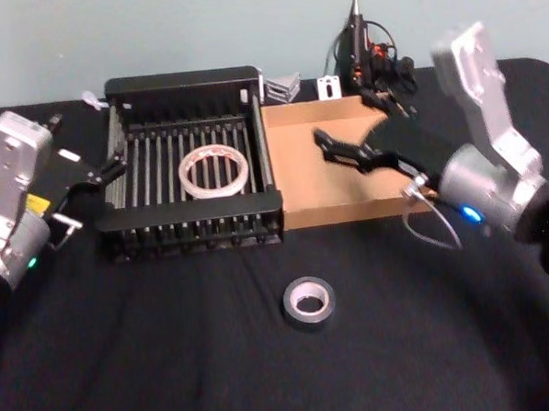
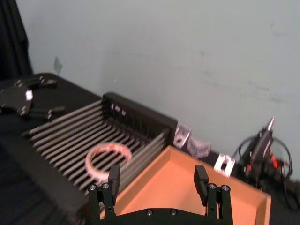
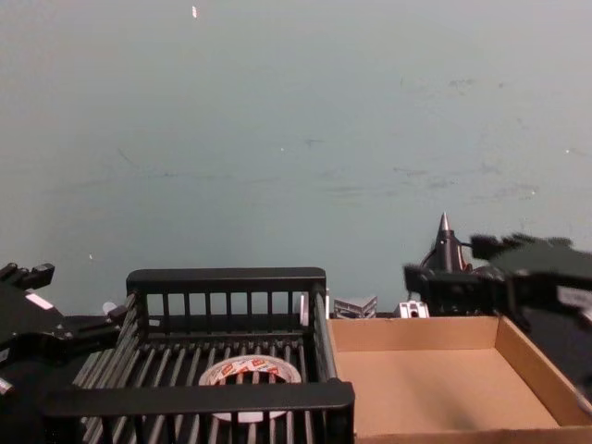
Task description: Pick up the white tape and place it into the black box , Pick up the silver tape and place it into the brown box.
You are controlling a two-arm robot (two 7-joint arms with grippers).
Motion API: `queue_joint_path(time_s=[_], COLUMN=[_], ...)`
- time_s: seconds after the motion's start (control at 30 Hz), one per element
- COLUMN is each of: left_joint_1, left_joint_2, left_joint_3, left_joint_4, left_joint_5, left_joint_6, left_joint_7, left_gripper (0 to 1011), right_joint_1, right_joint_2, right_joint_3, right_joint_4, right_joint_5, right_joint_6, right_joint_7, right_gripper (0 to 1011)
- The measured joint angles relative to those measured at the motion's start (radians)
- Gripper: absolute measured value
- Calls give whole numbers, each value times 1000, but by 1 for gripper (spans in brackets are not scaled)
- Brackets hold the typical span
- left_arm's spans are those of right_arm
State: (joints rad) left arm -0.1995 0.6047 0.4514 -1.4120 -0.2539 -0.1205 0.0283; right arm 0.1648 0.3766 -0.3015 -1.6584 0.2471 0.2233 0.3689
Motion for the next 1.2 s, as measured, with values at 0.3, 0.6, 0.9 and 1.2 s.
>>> queue_joint_path(time_s=[0.3,0.6,0.9,1.2], left_joint_1=[0,0,0,0], left_joint_2=[0,0,0,0], left_joint_3=[0,0,0,0], left_joint_4=[0,0,0,0], left_joint_5=[0,0,0,0], left_joint_6=[0,0,0,0], left_joint_7=[0,0,0,0], left_gripper=[1001,1001,1001,1001], right_joint_1=[-155,-197,-183,-160], right_joint_2=[101,151,169,183], right_joint_3=[25,-6,-70,-117], right_joint_4=[-126,-152,-139,-133], right_joint_5=[50,55,29,4], right_joint_6=[24,45,95,136], right_joint_7=[12,26,38,62], right_gripper=[1000,1000,1002,1000])
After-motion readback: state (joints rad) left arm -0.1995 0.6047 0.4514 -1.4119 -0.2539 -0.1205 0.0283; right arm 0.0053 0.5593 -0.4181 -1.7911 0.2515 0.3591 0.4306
